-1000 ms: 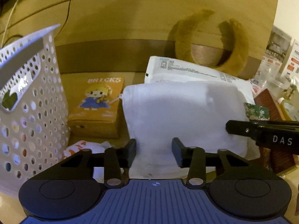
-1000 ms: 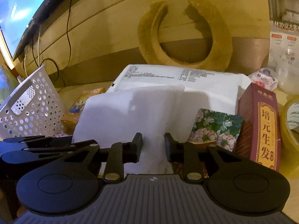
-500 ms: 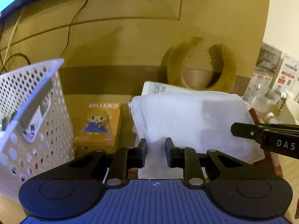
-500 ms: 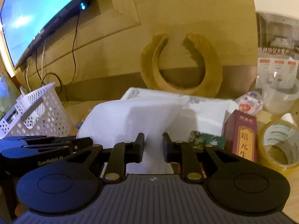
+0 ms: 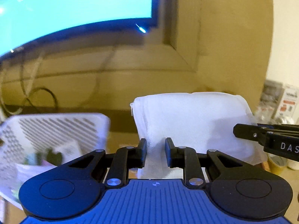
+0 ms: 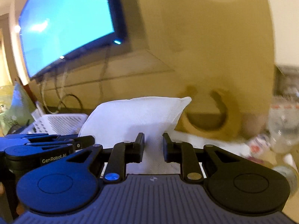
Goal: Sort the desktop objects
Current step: 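Carry the towel over the white basket and open the right gripper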
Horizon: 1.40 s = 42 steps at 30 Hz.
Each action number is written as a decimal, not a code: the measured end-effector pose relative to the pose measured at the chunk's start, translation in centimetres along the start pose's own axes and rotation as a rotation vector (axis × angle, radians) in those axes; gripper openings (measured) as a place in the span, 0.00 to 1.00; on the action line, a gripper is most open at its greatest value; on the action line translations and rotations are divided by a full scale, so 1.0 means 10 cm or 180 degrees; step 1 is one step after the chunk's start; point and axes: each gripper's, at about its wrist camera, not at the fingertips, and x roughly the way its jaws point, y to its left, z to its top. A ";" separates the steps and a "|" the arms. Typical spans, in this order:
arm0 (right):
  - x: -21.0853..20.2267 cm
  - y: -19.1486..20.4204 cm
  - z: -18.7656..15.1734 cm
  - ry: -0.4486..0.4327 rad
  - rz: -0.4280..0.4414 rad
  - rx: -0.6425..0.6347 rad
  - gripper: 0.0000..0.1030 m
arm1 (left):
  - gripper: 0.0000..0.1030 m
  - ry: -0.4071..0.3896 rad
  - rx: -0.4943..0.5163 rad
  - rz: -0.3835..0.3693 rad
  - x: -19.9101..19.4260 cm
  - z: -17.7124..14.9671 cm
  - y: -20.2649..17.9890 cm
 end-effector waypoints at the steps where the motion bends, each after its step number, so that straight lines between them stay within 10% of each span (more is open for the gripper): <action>1: 0.02 0.11 0.05 -0.0023 0.0046 -0.0026 0.22 | 0.18 -0.0044 -0.0008 0.0051 -0.07 0.05 0.10; 18: 0.91 1.97 0.17 0.0277 0.0807 -0.0252 0.22 | 0.20 0.0016 -0.0270 0.0942 -0.47 0.05 1.98; 28: 1.24 2.36 -0.13 0.0690 0.0669 -0.0316 0.22 | 0.20 0.0402 -0.0268 0.0802 -0.20 -0.22 2.48; 33: 1.32 2.28 -0.13 0.0864 0.0392 -0.0310 0.24 | 0.40 0.0539 -0.0096 0.0569 0.01 -0.25 2.36; 39: 1.43 2.34 -0.13 0.0998 0.0109 -0.0430 0.39 | 0.56 0.0637 -0.0082 0.0499 0.19 -0.29 2.38; 42: 1.38 2.40 -0.16 0.0983 0.0102 -0.0418 0.68 | 0.69 0.0630 -0.0081 0.0534 0.19 -0.27 2.37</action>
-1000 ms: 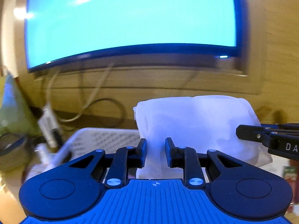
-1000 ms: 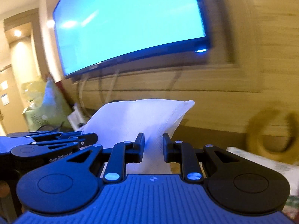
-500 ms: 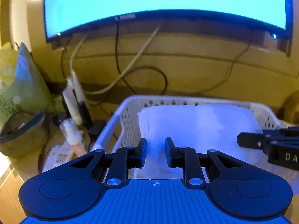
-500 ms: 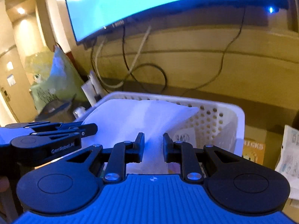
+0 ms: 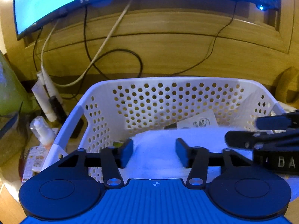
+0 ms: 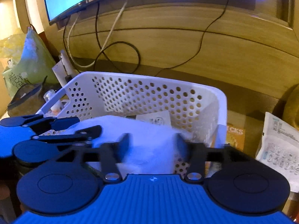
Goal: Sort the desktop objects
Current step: 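Carry the towel over the white basket and open the right gripper, then move the right tool back to the desk toward the maroon box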
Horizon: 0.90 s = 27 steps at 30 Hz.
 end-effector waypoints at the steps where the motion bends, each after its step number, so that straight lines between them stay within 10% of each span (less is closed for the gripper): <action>1: -0.01 0.01 -0.01 -0.0036 -0.0035 0.0019 0.68 | 0.77 -0.0001 -0.0004 0.0021 -0.01 0.00 0.01; 16: -0.68 -0.26 -0.06 -0.0904 -0.0084 0.0184 0.72 | 0.93 -0.0445 0.0005 -0.0131 -0.43 0.13 -0.23; 27: -1.21 -1.41 -0.47 -0.0895 -0.0416 0.0519 0.72 | 0.93 -0.0711 0.0043 -0.0344 -0.88 0.09 -1.14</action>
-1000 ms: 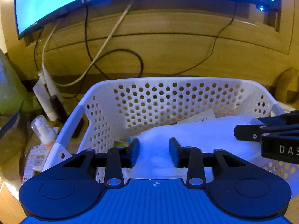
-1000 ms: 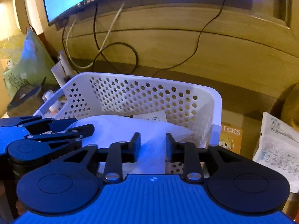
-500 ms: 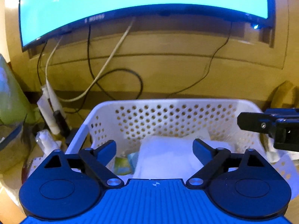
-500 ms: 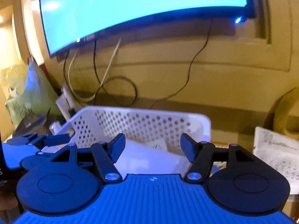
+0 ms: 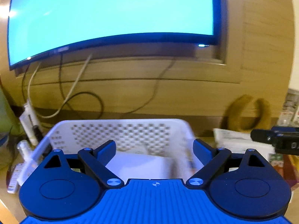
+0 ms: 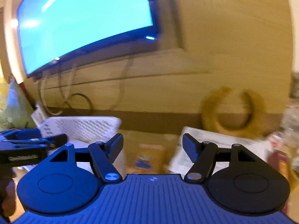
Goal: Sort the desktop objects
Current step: 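Move the right tool back to the desk toward the maroon box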
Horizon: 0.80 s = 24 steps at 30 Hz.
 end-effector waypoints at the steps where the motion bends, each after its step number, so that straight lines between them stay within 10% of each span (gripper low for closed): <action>1: -0.02 -0.13 -0.03 0.0044 -0.0031 0.0030 0.72 | 0.93 -0.0009 0.0014 -0.0030 -0.02 -0.02 -0.11; 24: -0.25 -1.74 -0.98 0.0813 -0.0940 0.0652 0.72 | 0.93 0.0236 0.0900 -0.0974 0.63 -0.20 -2.23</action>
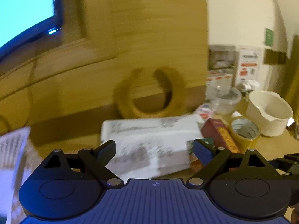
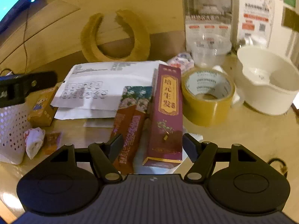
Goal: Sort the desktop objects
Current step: 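Move the right tool back to the desk toward the maroon box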
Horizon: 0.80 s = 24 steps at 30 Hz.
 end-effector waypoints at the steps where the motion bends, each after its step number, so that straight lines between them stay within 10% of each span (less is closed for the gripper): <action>1: -0.02 -0.03 -0.02 0.0000 -0.0006 0.0038 0.72 | 0.93 -0.0009 0.0100 -0.0066 0.06 0.04 -0.04; 12: 0.18 -0.08 -0.01 0.0040 0.0012 0.0221 0.72 | 0.93 0.0192 0.0725 -0.0899 0.95 0.45 -0.45; 24: 0.42 -0.06 0.04 0.0058 -0.0203 0.0394 0.62 | 0.93 0.0639 0.0883 -0.1030 1.26 0.22 -0.68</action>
